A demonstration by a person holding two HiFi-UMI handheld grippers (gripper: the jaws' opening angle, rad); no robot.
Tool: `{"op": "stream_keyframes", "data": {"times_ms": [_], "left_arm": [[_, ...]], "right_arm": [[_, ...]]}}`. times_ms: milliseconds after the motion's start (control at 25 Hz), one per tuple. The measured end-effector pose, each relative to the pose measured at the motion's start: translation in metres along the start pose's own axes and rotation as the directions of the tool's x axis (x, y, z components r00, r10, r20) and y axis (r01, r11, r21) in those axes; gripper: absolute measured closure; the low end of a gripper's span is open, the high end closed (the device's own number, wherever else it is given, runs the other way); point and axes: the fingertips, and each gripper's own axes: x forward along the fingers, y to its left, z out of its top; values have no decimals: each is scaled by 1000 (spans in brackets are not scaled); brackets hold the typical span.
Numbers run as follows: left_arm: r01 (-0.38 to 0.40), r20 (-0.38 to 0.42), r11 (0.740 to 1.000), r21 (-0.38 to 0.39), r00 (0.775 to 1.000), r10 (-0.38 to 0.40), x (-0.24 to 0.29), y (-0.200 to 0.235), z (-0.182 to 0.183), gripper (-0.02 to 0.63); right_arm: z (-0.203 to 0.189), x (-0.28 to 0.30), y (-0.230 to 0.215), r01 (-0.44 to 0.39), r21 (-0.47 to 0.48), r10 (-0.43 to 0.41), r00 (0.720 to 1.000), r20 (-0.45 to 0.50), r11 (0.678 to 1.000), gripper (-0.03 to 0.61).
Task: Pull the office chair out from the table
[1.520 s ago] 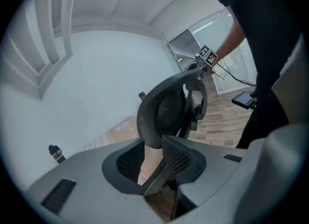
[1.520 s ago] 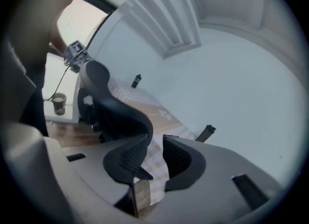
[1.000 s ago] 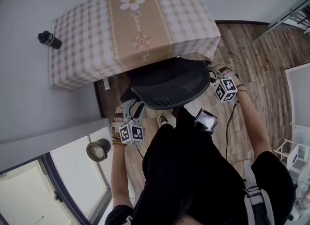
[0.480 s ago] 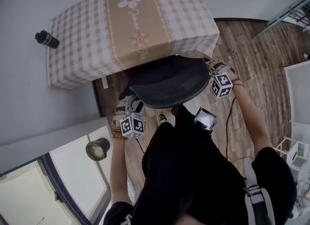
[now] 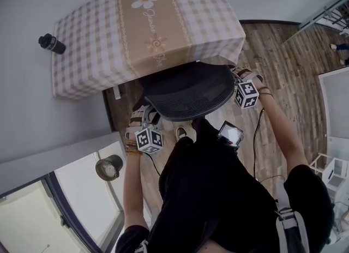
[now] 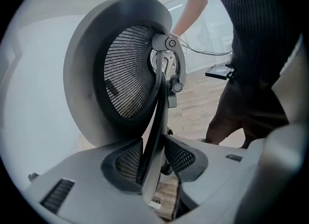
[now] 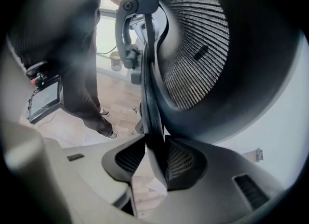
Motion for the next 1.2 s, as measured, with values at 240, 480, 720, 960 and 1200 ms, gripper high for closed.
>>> {"op": "stream_keyframes", "data": {"times_ms": [240, 480, 720, 960, 1200], "left_arm": [[8, -7, 1000, 10, 1000, -8, -1, 0, -3, 463], [19, -12, 1000, 11, 1000, -19, -2, -1, -5, 466], [31, -22, 1000, 3, 999, -31, -2, -1, -7, 468], [54, -27, 999, -1, 998, -54, -4, 0, -10, 469], [69, -45, 997, -30, 997, -70, -4, 1, -13, 470]], "right_arm": [[3, 0, 4, -7, 15, 7, 1000, 5, 1000, 449], [5, 0, 6, -6, 38, 7, 1000, -9, 999, 450], [7, 1, 8, -7, 50, 8, 1000, -24, 999, 451], [11, -1, 9, -1, 72, 3, 999, -36, 997, 451], [12, 1, 11, 3, 100, 2, 999, -52, 995, 451]]}}
